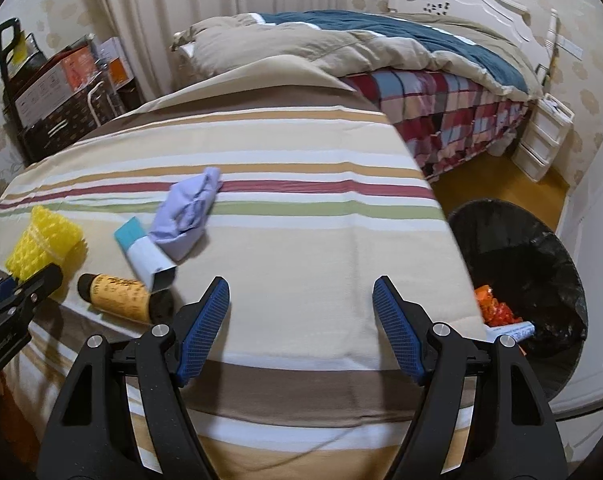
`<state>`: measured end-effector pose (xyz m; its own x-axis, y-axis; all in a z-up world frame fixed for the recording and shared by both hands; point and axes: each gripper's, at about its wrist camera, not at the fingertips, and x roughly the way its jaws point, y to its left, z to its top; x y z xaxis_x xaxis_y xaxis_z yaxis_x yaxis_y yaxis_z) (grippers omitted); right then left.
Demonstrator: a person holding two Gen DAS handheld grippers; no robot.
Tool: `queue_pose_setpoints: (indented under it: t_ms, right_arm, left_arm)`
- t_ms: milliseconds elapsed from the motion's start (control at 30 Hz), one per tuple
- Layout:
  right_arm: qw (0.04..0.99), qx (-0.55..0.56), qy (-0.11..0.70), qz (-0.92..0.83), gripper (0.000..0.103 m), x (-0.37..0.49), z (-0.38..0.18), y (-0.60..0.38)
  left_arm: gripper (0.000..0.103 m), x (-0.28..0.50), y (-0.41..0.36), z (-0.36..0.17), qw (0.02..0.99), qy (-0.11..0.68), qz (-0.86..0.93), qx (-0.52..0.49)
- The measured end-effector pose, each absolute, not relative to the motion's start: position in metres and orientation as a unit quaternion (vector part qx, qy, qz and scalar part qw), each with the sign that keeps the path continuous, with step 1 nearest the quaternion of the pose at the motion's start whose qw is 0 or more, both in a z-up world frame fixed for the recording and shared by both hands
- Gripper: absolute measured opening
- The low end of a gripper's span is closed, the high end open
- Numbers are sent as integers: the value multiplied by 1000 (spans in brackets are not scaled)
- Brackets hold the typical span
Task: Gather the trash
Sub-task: 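Grasp the brown bottle with the right tool while the left tool holds the foam net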
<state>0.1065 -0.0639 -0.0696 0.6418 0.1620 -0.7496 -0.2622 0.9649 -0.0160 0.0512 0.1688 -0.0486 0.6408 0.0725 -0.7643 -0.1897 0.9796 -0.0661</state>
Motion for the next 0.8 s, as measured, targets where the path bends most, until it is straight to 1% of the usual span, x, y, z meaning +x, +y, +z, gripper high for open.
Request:
queue_pose_setpoints:
  t_ms: [367,800]
  right_arm:
    - [893,-94,410,158,73,85,-74,-31]
    - [885,-106,405,203,73,54,-76,-4]
  left_arm:
    - [46,23,191,-49,901,415,98,-74]
    - [46,5,212,-51,898,411,129,-89]
